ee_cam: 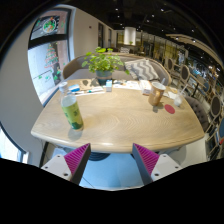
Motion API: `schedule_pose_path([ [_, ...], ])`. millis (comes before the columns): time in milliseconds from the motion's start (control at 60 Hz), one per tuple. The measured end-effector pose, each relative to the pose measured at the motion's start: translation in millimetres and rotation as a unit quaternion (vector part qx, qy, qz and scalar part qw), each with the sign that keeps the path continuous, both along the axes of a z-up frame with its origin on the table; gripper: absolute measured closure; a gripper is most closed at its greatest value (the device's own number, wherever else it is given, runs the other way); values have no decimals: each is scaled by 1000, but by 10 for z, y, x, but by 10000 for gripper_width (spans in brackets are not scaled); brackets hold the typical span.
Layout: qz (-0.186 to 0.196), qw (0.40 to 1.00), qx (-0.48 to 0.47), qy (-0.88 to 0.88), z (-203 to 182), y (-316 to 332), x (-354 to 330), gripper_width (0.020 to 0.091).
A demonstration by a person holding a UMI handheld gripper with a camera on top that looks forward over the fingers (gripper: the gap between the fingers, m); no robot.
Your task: Pour water
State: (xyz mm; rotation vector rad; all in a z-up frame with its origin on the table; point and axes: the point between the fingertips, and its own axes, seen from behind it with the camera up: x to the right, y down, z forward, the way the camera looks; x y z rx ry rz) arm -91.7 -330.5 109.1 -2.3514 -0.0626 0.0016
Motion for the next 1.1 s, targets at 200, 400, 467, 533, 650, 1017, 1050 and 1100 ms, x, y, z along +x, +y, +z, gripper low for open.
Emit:
schedule_pose_path([
  [200, 45, 997, 45, 34, -62, 466, -1079, 247],
  [400, 48, 993, 99, 41, -157, 1216, -1541, 245],
  [467, 45, 991, 117, 36, -231, 1445, -1595, 243],
  [533, 50, 990, 130, 29, -345, 1630, -1638, 288],
  [650, 63, 988, 135, 37, -523, 1768, -1739, 557],
  [1017, 55, 985, 141, 78, -141, 1860, -1593, 700],
  [1050, 55, 984, 145, 85, -11, 1884, -1563, 699],
  [1100, 53, 982, 156, 95, 200, 1943, -1505, 700],
])
